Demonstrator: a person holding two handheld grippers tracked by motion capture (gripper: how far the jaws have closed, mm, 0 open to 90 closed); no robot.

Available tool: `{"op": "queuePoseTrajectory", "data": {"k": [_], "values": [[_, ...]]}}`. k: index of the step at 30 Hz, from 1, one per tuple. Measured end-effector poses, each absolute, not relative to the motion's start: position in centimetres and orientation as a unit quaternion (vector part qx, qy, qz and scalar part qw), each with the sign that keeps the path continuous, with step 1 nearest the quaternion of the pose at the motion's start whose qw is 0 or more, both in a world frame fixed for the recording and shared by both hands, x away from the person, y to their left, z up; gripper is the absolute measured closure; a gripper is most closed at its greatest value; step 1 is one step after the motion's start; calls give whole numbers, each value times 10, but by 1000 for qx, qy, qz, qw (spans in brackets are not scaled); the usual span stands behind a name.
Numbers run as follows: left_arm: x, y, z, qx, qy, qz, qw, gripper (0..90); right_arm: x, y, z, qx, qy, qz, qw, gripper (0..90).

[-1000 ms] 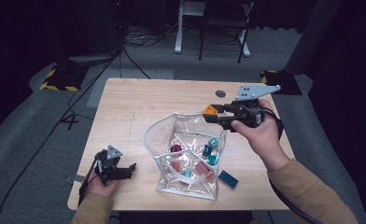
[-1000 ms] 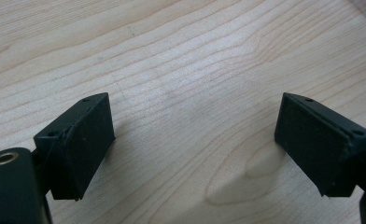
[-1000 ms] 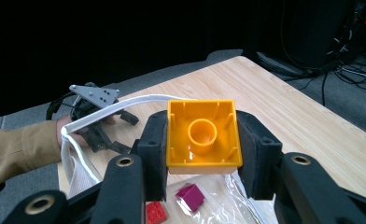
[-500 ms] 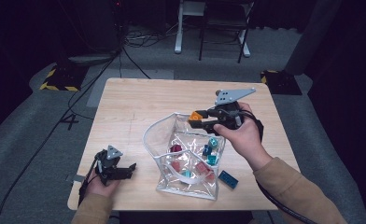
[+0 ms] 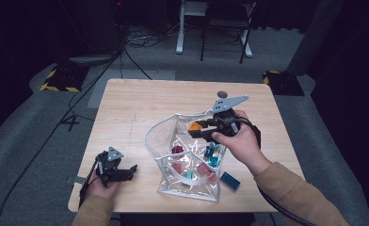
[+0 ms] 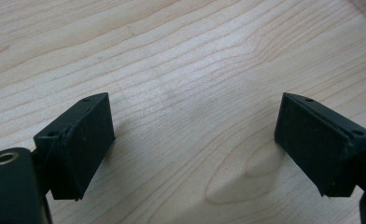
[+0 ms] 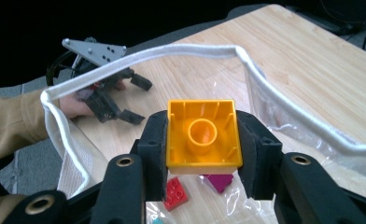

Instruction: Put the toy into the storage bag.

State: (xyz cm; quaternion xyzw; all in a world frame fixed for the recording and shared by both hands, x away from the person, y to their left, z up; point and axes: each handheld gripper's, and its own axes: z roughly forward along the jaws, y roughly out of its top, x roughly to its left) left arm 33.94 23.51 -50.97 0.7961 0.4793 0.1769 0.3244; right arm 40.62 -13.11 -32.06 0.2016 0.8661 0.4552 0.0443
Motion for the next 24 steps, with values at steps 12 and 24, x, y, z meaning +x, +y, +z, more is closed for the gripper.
{"op": "queuePoseTrajectory", "data": {"k": [12, 24], "values": [[339, 235, -510, 796, 479, 177, 324, 121, 392, -138, -311, 193, 859, 472, 46, 295], [339, 235, -510, 796, 479, 177, 324, 121, 368, -182, -294, 202, 847, 484, 79, 294]]}}
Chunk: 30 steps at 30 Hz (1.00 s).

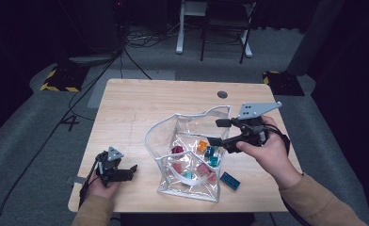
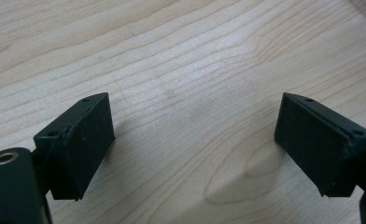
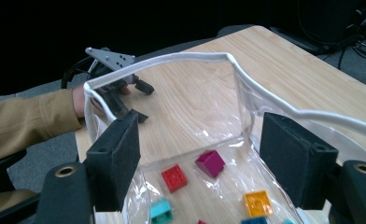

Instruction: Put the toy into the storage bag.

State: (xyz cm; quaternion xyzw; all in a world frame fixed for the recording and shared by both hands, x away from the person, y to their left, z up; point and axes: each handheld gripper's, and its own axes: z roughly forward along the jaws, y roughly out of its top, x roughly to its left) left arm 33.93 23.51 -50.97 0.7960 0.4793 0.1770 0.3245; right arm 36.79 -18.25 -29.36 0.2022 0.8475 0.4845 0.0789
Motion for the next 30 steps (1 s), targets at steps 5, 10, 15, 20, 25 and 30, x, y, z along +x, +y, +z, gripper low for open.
{"op": "queuePoseTrajectory", "data": {"k": [5, 10, 15, 20, 25, 30], "values": [[339, 235, -510, 796, 479, 177, 324, 121, 360, -204, -292, 214, 843, 484, 92, 294], [339, 235, -510, 796, 479, 177, 325, 121, 353, -225, -291, 230, 837, 486, 102, 284], [339, 235, -510, 796, 479, 177, 325, 121, 348, -242, -294, 242, 835, 483, 110, 284], [339, 235, -510, 796, 479, 177, 325, 121, 346, -251, -298, 250, 836, 477, 112, 284], [339, 235, -510, 796, 479, 177, 325, 121, 343, -258, -300, 252, 836, 473, 123, 286], [339, 235, -510, 796, 479, 177, 324, 121, 340, -261, -312, 256, 836, 470, 122, 288]]}}
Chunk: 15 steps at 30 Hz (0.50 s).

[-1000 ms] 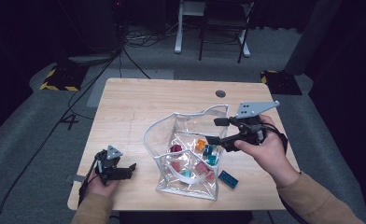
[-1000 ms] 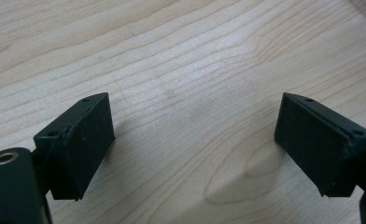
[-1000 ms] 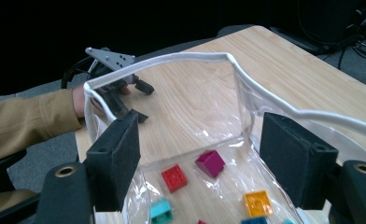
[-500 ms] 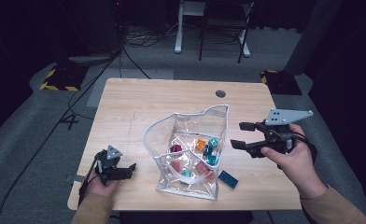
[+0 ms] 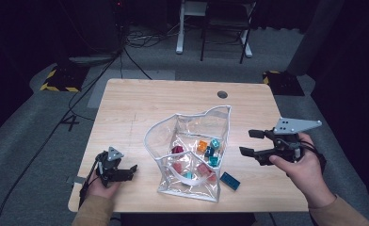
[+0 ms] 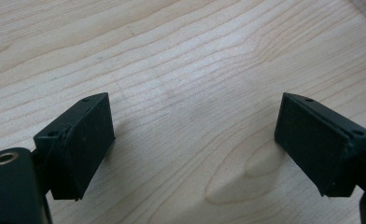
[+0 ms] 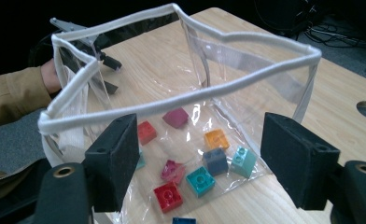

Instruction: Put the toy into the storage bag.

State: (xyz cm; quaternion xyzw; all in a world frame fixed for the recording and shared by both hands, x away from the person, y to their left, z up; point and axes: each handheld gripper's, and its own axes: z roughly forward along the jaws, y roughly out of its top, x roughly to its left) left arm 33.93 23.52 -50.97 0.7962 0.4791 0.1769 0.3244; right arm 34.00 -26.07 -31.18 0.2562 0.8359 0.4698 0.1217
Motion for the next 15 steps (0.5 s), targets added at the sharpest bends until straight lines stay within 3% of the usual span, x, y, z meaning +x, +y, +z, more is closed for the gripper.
{"op": "queuePoseTrajectory", "data": {"k": [15], "values": [[339, 235, -510, 796, 479, 177, 325, 121, 336, -271, -378, 285, 841, 448, 99, 289]]}}
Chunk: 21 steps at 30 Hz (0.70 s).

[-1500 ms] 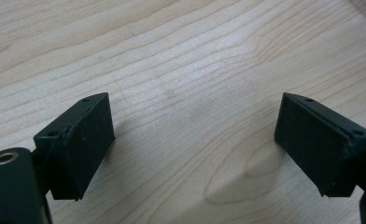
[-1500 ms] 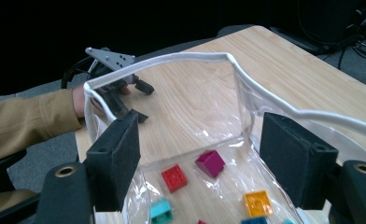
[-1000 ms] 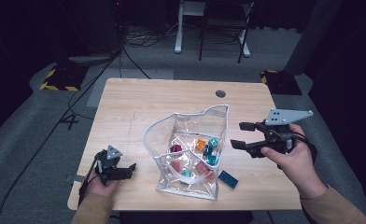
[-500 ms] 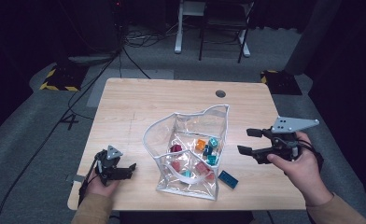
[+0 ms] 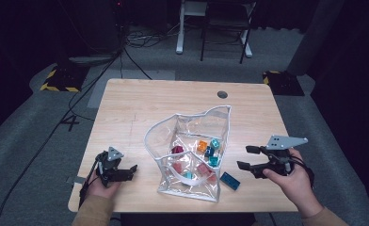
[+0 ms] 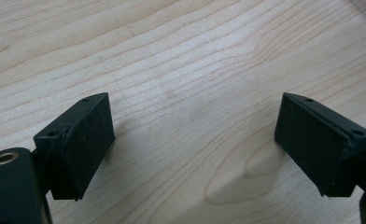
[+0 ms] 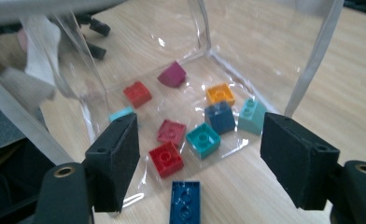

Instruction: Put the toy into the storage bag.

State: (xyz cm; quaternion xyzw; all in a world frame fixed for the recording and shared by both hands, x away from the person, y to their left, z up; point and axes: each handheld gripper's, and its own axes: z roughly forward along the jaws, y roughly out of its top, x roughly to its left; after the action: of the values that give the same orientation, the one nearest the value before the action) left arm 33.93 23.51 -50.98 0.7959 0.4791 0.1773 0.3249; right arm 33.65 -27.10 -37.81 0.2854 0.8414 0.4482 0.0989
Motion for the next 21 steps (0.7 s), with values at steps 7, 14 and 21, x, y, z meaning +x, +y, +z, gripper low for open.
{"op": "queuePoseTrajectory", "data": {"k": [7, 14, 21], "values": [[339, 235, -510, 796, 479, 177, 325, 121, 337, -271, -408, 299, 843, 439, 83, 292], [339, 235, -510, 796, 479, 177, 325, 121, 336, -264, -437, 299, 849, 429, 69, 295], [339, 235, -510, 796, 479, 177, 324, 121, 335, -259, -461, 305, 853, 421, 42, 296]]}}
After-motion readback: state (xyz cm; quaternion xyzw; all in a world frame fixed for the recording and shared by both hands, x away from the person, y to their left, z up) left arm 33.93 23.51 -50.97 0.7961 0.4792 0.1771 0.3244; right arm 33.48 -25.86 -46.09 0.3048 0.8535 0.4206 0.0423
